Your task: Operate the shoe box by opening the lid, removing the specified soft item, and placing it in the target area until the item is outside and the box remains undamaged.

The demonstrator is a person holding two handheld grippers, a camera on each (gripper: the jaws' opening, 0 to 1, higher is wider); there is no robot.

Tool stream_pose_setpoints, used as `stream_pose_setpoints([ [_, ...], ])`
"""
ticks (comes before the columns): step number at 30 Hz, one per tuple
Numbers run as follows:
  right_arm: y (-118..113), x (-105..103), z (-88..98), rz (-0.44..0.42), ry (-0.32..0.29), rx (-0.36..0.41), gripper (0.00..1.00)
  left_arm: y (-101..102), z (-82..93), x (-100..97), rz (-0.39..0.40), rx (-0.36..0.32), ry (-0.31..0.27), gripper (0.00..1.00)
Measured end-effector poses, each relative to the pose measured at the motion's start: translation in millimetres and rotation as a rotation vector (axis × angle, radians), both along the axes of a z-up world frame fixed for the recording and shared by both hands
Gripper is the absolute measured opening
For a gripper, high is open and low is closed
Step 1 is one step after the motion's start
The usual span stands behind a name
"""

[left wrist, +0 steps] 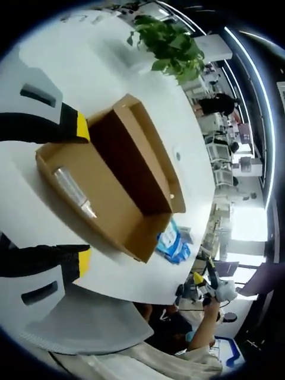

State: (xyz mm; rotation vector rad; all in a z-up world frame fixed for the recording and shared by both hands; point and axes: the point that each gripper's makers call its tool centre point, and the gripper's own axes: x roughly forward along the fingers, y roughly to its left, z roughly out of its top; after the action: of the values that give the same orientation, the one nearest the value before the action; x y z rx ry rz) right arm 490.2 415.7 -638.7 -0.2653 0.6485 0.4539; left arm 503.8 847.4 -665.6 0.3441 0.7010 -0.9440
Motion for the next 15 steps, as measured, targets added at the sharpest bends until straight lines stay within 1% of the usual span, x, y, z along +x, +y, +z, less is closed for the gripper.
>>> stream_pose_setpoints([
  [5, 7.8, -14.3, 4.9, -0.009, -0.015, 0.013, 0.82, -4.1, -0.8, 6.1, -0.033, 0.016, 0.005, 0.69],
  [8, 12.3, -23.7, 5.4, -0.016, -0.014, 0.021, 0.86, -7.9, -1.5, 10.6, -0.060, 0.020, 0.010, 0.67],
  [11, 17.4, -32.4, 6.8, -0.033, -0.012, 0.042, 0.92, -9.1, -6.1, 17.4, -0.081, 0.037, 0.026, 0.66],
  [15, 22.3, -42.0, 12.2, -0.059, -0.024, 0.058, 0.95, -10.9, -8.7, 23.1, -0.105, 0.046, 0.036, 0.65],
])
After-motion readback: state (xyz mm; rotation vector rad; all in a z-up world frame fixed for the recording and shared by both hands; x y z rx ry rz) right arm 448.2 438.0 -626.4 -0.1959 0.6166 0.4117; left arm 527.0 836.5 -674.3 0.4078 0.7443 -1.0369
